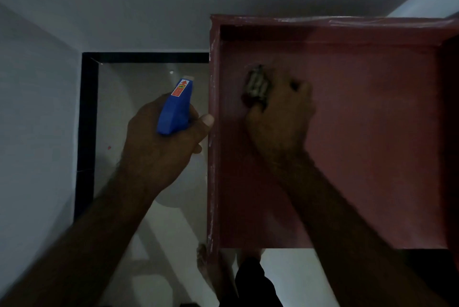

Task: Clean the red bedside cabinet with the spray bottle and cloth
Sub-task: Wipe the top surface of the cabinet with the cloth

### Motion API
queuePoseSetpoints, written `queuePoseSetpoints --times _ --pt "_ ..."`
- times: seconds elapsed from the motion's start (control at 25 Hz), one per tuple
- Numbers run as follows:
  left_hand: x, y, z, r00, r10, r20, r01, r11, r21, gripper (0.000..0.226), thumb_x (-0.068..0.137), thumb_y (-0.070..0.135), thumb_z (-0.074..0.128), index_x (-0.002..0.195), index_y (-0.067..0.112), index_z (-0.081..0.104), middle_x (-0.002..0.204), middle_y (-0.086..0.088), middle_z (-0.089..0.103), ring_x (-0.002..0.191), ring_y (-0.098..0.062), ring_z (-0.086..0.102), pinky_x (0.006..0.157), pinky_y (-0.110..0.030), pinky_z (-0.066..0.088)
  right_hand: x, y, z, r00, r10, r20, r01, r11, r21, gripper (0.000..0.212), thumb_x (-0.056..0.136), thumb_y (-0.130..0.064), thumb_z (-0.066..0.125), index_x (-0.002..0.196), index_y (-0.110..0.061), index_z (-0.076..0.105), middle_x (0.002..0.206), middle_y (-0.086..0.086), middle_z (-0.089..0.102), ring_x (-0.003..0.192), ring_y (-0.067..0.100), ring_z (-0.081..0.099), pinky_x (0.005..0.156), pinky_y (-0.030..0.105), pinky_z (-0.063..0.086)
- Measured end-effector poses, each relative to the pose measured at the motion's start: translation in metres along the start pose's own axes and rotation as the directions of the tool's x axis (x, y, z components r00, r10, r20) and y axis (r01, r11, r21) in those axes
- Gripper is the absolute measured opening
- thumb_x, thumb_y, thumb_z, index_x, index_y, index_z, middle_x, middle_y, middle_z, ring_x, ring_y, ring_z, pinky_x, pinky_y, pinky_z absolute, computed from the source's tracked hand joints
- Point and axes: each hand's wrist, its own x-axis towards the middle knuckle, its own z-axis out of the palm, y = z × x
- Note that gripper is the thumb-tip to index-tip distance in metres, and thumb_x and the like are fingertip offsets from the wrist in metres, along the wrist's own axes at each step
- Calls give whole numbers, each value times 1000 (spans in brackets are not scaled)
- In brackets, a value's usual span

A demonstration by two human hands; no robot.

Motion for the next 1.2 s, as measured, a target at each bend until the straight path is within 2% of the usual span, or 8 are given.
queuePoseSetpoints --times 0.12,0.2,0.32,0.4,0.56,0.8,1.0,1.2 --pt "2 0 -2 1000 7 -16 -7 1000 -16 19 89 36 70 90 20 61 80 0 69 67 -6 70 62 -19 49 2 -5 3 975 -192 114 193 981 2 67 70 -18 61 136 -24 56 118 11 64 118 35 52 94 47 47" --pt "3 0 -4 1000 1 -17 -1 1000 -18 20 89 36 70 91 19 61 80 0 69 66 -6 70 63 -21 51 17 4 -5 993 -116 19 116 993 -7 66 70 -12 65 135 -22 58 115 12 65 115 38 56 93 51 49" --pt "7 -2 -9 1000 -13 -20 13 1000 -2 24 88 38 70 94 16 62 80 -1 70 67 -6 70 63 -23 51 29 2 -3 997 16 -81 -16 1000 -5 77 70 -11 66 145 -19 51 117 16 63 116 40 56 96 47 45" --pt "8 -2 -11 1000 -15 -26 15 1000 -19 22 88 37 70 94 17 62 80 -2 70 66 -6 71 62 -23 50 25 -9 7 998 -41 -43 41 999 0 78 70 -12 67 146 -17 49 121 19 61 118 42 55 98 49 44" --pt "6 -1 -10 999 0 -44 -1 1000 -31 22 88 35 71 92 15 63 78 -1 69 67 -6 71 56 -10 49 36 -21 19 978 -181 104 178 983 42 85 70 -13 62 153 -12 41 132 15 62 127 38 49 103 52 43" --pt "1 -1 -8 999 11 -33 -12 1000 -25 23 88 38 69 90 17 62 77 -2 70 65 -5 70 62 -20 49 49 -31 32 988 -138 -73 155 917 367 72 69 2 59 140 -7 55 117 2 74 105 25 69 86 46 56" --pt "-12 -4 -13 999 21 -33 -22 1000 -11 24 90 35 70 94 12 63 80 -7 70 66 -6 70 65 -21 47 52 -31 35 987 -140 -84 162 915 369 57 67 3 58 122 -6 63 106 4 74 97 25 70 80 44 57" --pt "-34 -5 -15 998 31 -52 -31 1000 -5 25 90 35 69 94 12 64 80 -6 70 64 -1 68 59 -15 46 48 -23 30 968 -247 -42 248 918 311 54 68 3 58 121 -4 62 107 7 72 101 28 66 81 47 55"
